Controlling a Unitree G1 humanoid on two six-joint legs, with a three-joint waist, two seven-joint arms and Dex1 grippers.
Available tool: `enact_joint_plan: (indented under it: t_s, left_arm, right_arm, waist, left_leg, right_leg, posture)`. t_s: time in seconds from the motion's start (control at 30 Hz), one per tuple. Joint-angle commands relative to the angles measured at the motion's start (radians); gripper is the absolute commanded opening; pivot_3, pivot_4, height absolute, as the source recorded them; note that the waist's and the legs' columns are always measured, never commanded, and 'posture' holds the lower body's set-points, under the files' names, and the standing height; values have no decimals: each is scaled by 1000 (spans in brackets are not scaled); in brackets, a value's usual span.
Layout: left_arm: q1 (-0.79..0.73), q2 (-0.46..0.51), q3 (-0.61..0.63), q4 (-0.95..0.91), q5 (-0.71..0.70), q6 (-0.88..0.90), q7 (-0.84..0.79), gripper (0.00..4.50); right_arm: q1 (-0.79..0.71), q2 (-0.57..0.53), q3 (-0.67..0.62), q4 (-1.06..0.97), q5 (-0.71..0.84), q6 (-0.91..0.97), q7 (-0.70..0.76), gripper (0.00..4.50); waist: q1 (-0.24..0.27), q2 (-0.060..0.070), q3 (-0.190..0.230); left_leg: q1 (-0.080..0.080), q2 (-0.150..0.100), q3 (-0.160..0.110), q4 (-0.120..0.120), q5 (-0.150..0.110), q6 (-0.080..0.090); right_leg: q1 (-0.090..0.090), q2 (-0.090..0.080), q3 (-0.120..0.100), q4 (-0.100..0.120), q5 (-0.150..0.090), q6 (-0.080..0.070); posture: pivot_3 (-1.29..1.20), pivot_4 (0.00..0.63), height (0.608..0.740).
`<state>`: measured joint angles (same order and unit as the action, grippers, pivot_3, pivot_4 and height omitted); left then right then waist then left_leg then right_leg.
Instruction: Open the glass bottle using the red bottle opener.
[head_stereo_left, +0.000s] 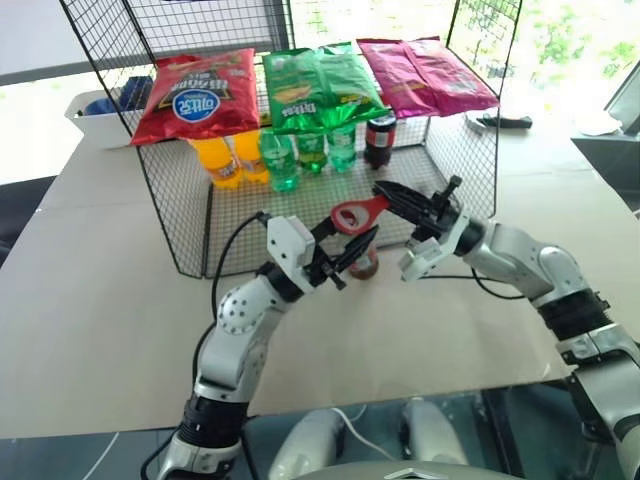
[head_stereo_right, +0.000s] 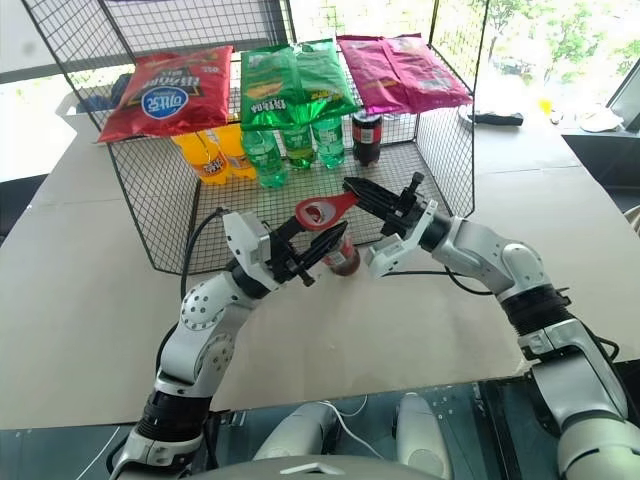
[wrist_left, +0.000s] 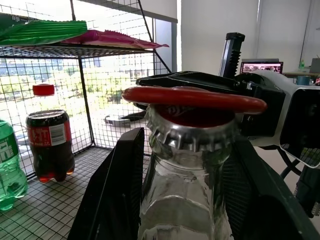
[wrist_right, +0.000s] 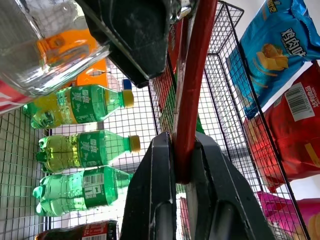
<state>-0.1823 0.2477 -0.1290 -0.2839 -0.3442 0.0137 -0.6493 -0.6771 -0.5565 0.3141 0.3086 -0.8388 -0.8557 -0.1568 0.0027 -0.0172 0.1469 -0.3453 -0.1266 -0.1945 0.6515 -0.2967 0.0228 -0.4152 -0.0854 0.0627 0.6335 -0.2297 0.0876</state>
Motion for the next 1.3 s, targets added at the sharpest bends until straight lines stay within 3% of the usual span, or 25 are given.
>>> enact_joint_plan:
  t_s: [0.03,0.4,0.63,1.03,1.3]
  left_arm:
    - [23,5,-22,24,14,13,-9,1603]
    - [-29,-9,-32,86,27,11,-7,1603]
    - [-123,-34,-36,202,46,-12,-4,1603]
    - [-142,-53,-41,256,52,-35,-7,1603]
    - [-130,-51,-37,252,51,-37,-1,1603]
  right_arm:
    - [-28,-10,-58,21,57,31,-29,0]
    - [-7,4,-76,85,156,59,8,0]
    - [-49,-23,-55,156,105,68,-34,0]
    - [-151,-62,-29,261,54,58,-121,0]
    - [-121,-34,-51,245,155,14,-92,0]
  waist:
    - [0,0,0]
    - [0,0,0]
    - [-1,0,0]
    - [-8,-1,-1]
    - [-10,-1,-1]
  left_leg:
    - [0,0,0,0,0,0]
    - [0,0,0,0,0,0]
    - [0,0,0,0,0,0]
    - [1,0,1,0,0,0]
    - [1,0,1,0,0,0]
  right_leg:
    - [0,0,0,0,0,0]
    - [0,0,0,0,0,0]
    - [0,0,0,0,0,0]
    - [0,0,2,1,0,0]
    - [0,0,2,1,0,0]
  posture:
    - [0,150,740]
    - [0,150,740]
    - [0,150,740]
    - [0,150,740]
    - [0,150,740]
